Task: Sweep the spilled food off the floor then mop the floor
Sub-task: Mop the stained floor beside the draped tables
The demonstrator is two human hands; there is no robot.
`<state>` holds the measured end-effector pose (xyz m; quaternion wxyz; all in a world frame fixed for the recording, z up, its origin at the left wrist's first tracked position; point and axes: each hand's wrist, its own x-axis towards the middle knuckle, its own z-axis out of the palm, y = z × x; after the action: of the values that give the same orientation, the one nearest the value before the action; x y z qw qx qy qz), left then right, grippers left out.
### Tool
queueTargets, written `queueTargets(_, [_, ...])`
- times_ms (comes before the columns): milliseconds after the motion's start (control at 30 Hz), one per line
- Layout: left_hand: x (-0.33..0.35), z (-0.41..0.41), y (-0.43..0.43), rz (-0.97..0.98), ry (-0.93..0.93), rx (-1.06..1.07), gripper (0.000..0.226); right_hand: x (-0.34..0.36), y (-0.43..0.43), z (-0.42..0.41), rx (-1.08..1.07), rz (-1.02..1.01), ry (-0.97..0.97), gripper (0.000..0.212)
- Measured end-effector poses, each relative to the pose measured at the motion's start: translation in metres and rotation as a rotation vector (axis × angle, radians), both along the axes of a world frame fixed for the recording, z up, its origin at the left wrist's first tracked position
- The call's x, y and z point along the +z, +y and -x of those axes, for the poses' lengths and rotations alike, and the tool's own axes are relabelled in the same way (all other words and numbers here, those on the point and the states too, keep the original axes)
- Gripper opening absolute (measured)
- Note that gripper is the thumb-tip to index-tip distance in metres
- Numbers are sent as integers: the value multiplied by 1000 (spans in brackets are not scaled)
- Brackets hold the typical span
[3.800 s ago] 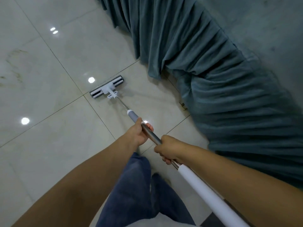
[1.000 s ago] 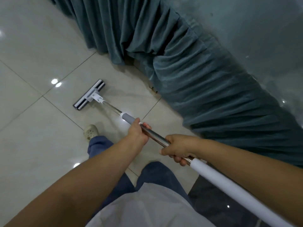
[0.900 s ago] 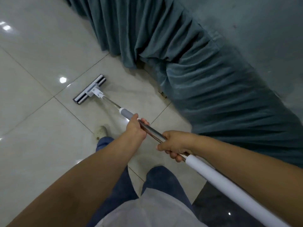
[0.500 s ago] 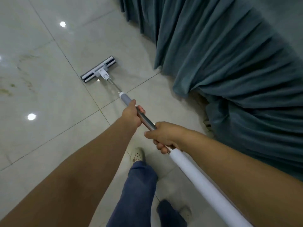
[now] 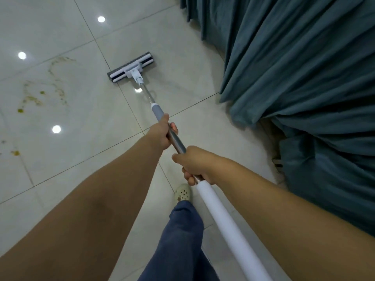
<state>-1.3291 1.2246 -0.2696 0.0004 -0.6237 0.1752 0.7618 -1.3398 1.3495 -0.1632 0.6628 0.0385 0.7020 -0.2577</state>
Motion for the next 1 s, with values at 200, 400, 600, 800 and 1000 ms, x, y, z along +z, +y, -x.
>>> queueTargets(200, [16,-66,83,-56,-17,-41,28,33,84,-65,36,-61,-11,13])
queueTargets(400, [54,-166,191,-118,-14,-98,29,75,186,-161,71,-118,-8,21])
queueTargets(600, [90,-263,262,-197,-9,-143,26,111,261,-252,76,-88,-34,15])
queueTargets(800, [104,-314,293,-349,-97,-156,30,129,301,-297,124,-90,-68,20])
queueTargets(1000, [102,-288,243,-317,-104,-97,34,125,251,-276,101,-65,-7,22])
